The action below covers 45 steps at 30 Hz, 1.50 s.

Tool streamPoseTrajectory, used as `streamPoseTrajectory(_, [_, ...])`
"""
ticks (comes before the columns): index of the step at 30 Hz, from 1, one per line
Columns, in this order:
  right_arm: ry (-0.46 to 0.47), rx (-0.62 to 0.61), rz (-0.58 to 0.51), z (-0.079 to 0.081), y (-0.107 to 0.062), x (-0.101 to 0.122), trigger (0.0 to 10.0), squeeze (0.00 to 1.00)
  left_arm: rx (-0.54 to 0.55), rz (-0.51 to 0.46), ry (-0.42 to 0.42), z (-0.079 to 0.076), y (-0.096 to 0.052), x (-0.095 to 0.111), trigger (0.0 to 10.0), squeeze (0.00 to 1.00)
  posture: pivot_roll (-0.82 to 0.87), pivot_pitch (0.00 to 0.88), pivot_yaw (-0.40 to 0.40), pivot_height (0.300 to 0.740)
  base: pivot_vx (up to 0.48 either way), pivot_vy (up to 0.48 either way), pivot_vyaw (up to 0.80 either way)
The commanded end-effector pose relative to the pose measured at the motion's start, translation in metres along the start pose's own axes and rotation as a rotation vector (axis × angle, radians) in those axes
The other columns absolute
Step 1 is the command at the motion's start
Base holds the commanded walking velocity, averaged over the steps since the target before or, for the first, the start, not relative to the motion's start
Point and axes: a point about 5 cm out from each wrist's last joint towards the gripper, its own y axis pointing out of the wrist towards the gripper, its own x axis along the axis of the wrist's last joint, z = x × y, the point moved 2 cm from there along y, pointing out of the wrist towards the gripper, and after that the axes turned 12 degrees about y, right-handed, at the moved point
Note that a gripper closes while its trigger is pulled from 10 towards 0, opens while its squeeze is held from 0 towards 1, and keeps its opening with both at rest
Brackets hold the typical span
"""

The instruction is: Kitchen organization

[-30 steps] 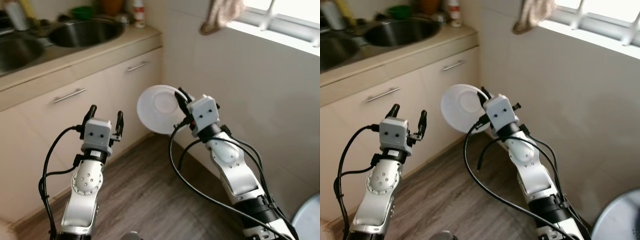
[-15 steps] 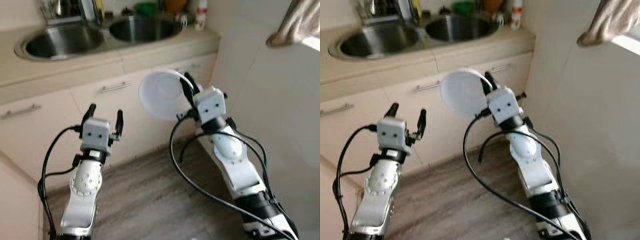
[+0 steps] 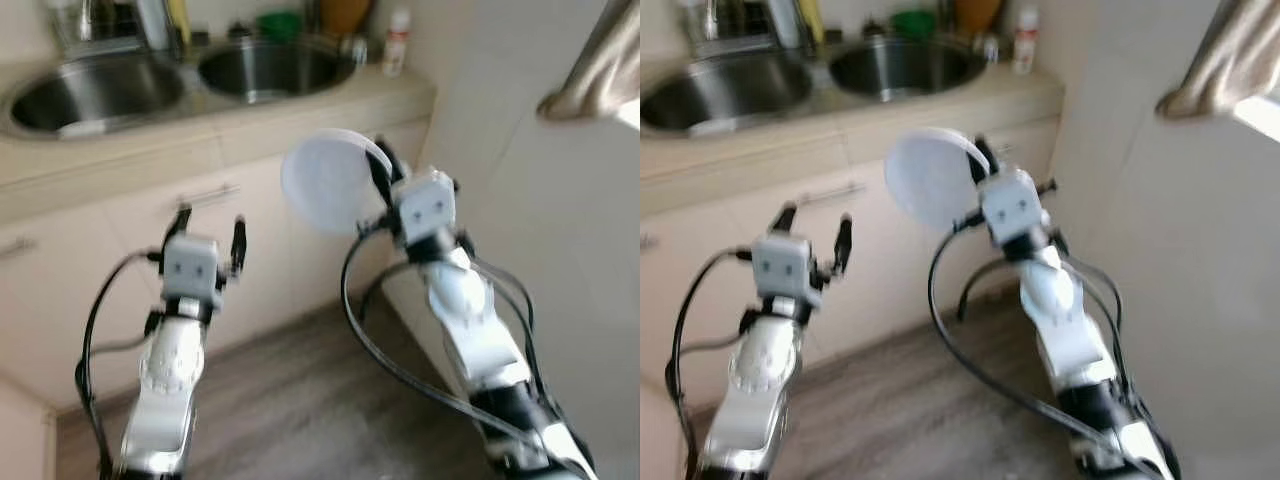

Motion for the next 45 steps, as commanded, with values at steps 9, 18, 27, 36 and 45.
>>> streamPoseTrajectory(9, [-0.036,-0.017,-0.014,-0.008,0.004,0.003,0.0,0.0,-0.006,-0.025,-0.003,-0.003,0.002,0.006,10.0,0.0,0.03,0.022,-0.038,0.74,0.343,0.0,0.47])
streamPoseTrajectory(18, [-0.027,-0.04,-0.029,-0.012,0.005,0.005,0.0,0.0,-0.009,-0.028,-0.003,-0.003,0.003,0.007,10.0,0.0,0.03,0.022,-0.035,0.74,0.346,0.0,0.8])
streamPoseTrajectory(27, [-0.016,-0.042,-0.049,-0.014,0.008,0.009,0.0,0.0,-0.009,-0.03,-0.003,-0.002,0.003,0.007,10.0,0.0,0.03,0.023,-0.036,0.74,0.345,0.0,0.24])
streamPoseTrajectory(36, [0.001,-0.058,-0.06,-0.017,0.009,0.01,0.0,0.0,-0.01,-0.03,-0.003,-0.003,0.003,0.007,10.0,0.0,0.03,0.02,-0.035,0.74,0.346,0.0,0.0])
streamPoseTrajectory(45, [-0.014,-0.047,-0.067,-0.013,0.01,0.01,0.0,0.0,-0.011,-0.03,-0.005,-0.004,0.002,0.007,10.0,0.0,0.03,0.013,-0.036,0.74,0.347,0.0,0.44])
